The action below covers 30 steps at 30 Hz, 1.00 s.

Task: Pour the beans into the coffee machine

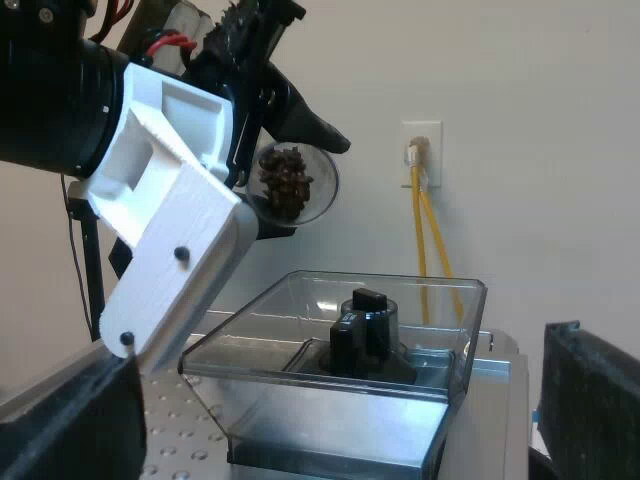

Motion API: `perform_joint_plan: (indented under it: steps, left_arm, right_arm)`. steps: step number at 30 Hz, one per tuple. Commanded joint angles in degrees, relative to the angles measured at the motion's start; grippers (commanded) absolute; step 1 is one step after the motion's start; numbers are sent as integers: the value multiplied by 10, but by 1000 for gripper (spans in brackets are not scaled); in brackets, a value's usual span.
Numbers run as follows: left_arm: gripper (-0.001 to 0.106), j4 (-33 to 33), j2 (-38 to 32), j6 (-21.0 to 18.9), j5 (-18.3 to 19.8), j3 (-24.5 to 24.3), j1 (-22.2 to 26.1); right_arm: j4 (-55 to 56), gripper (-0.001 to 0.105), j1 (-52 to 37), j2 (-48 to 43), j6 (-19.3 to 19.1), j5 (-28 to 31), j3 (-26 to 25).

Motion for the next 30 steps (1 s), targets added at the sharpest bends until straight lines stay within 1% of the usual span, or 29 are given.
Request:
perform_joint_plan:
  steps: [1, 5, 6, 8, 23, 24, 25, 27, 29, 30]
  left_arm:
    - [1, -13, -4, 16, -6, -3, 0]
    - [1, -21, -4, 31, -6, -3, 0]
    - [1, -35, -4, 58, -6, -3, 0]
    - [1, -51, -4, 87, -6, -3, 0]
    - [1, -55, -4, 92, -1, -3, 0]
    - [1, -55, -4, 99, -1, -3, 0]
    - [1, -55, -4, 114, -1, -3, 0]
    - [1, -55, -4, 114, -1, -3, 0]
    - [1, -55, -4, 125, -1, -3, 0]
    - [1, -55, -4, 151, -1, -3, 0]
  right_arm:
    - [-4, 81, 0, -5, -2, -2, -5]
    - [-4, 81, 0, -5, -2, -2, -5]
    - [-4, 81, 0, -5, -2, -2, -5]
    - [-4, 81, 0, -5, -2, -2, -5]
    - [-4, 81, 0, -5, -2, -2, -5]
    - [-4, 81, 0, -5, -2, -2, -5]
    - [-4, 81, 0, -5, -2, -2, -5]
    - [-4, 81, 0, -5, -2, -2, -5]
    - [-4, 81, 0, -5, -2, -2, -5]
    - [-4, 81, 0, -5, -2, -2, -5]
